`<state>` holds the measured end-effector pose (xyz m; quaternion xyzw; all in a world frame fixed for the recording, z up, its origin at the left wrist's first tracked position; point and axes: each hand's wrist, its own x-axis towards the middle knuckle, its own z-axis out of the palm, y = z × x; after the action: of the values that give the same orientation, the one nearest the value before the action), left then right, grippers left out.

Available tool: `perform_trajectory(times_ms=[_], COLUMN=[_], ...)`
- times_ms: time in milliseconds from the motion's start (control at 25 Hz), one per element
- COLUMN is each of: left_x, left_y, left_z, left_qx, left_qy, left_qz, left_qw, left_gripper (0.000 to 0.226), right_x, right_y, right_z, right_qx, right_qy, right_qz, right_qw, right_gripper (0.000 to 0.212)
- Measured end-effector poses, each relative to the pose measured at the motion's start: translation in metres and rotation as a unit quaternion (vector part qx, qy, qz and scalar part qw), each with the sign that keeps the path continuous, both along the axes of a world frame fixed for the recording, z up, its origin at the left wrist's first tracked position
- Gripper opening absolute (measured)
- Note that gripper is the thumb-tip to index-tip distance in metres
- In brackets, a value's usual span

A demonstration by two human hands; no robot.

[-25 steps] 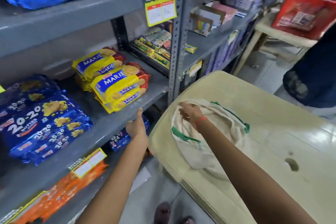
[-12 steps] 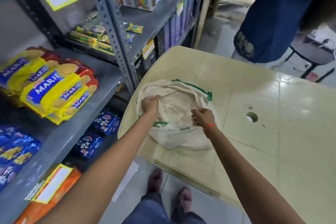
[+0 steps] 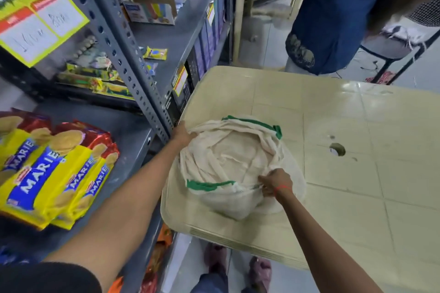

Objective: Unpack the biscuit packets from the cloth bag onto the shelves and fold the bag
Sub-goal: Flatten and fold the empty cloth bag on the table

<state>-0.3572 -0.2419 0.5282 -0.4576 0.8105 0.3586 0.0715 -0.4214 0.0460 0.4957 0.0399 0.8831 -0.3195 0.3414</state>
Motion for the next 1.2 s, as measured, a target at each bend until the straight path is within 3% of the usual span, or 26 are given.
perform_trajectory(times_ms=[120, 280, 440, 560, 640, 760, 880, 1000, 1080, 1160, 1200], left_x=[0.008, 0.020, 0.030, 0.031, 0.033, 0.036, 0.036, 0.033, 0.026, 0.019, 0.014], left_y=[-0.003, 0.007, 0.016, 0.027, 0.034, 0.040, 0.038, 0.031, 0.023, 0.023, 0.018], left_z=[0.001, 0.003, 0.001, 0.003, 0.005, 0.010, 0.022, 0.049, 0.073, 0.104, 0.118], left_qx=[0.060, 0.201, 0.264, 0.243, 0.258, 0.268, 0.221, 0.138, -0.042, -0.207, -0.245], left_qy=[-0.024, -0.088, -0.077, -0.054, -0.045, -0.016, 0.032, 0.077, 0.003, -0.086, -0.121], left_qz=[-0.059, -0.090, -0.056, -0.039, -0.026, -0.019, 0.005, 0.019, -0.047, -0.117, -0.132], left_qw=[0.996, 0.971, 0.960, 0.968, 0.965, 0.963, 0.975, 0.987, 0.998, 0.967, 0.953], left_gripper=[0.061, 0.038, 0.025, 0.030, 0.037, 0.046, 0.044, 0.029, 0.025, 0.028, 0.030], right_x=[-0.014, -0.050, -0.058, -0.055, -0.060, -0.071, -0.080, -0.096, -0.109, -0.121, -0.126], right_y=[0.011, 0.042, 0.055, 0.052, 0.044, 0.030, 0.021, 0.024, 0.033, 0.048, 0.053], right_z=[0.006, 0.020, 0.018, 0.013, 0.012, 0.013, 0.026, 0.058, 0.088, 0.122, 0.139], right_qx=[-0.020, 0.054, 0.109, 0.129, 0.117, 0.052, 0.020, 0.084, 0.152, 0.201, 0.223], right_qy=[0.049, 0.191, 0.084, 0.138, 0.189, 0.171, 0.161, 0.152, 0.180, 0.231, 0.257], right_qz=[-0.043, -0.092, 0.051, 0.056, 0.066, 0.018, -0.008, 0.115, 0.165, 0.151, 0.140], right_qw=[0.998, 0.976, 0.989, 0.980, 0.973, 0.984, 0.987, 0.978, 0.958, 0.940, 0.930], right_gripper=[0.015, 0.028, 0.050, 0.063, 0.059, 0.046, 0.036, 0.038, 0.035, 0.032, 0.033])
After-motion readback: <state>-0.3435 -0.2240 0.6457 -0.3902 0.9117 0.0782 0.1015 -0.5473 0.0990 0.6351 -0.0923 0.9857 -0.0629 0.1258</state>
